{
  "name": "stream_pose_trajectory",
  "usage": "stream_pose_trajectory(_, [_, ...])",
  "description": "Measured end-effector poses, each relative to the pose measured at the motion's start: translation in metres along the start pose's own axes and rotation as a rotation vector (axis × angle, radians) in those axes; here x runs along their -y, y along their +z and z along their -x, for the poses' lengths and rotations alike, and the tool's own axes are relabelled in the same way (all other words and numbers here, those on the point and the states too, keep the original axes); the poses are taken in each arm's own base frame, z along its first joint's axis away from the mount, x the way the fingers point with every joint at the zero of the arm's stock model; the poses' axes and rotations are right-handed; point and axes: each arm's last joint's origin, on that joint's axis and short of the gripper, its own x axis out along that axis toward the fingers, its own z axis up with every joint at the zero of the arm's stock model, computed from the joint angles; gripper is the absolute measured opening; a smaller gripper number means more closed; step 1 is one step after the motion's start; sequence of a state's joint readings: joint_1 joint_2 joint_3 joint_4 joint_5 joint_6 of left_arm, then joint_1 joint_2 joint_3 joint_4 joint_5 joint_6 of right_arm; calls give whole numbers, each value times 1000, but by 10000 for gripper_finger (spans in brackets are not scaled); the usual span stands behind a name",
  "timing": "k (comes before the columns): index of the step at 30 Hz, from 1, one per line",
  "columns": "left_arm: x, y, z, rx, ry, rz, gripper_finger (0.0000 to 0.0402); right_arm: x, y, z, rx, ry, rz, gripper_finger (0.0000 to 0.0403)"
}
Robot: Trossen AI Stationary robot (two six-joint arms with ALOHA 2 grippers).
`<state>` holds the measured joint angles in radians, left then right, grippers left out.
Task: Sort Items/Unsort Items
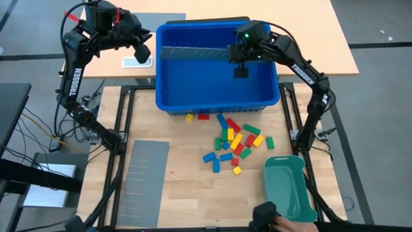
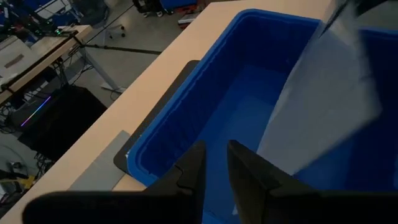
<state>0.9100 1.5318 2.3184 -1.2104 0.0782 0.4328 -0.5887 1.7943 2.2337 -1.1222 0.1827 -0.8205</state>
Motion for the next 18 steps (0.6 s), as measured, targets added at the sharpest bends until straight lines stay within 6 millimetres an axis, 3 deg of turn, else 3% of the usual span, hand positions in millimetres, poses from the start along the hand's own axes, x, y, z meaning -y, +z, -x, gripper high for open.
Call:
stream_pose_trajectory(8, [1,-1,0,-12,-21,2,72,-8,2,-32,-55,57,35,0])
stream_pose_trajectory(18, [1,-2,0,-12,-21,2,72,-2,-3,-41,-79,25,20,0])
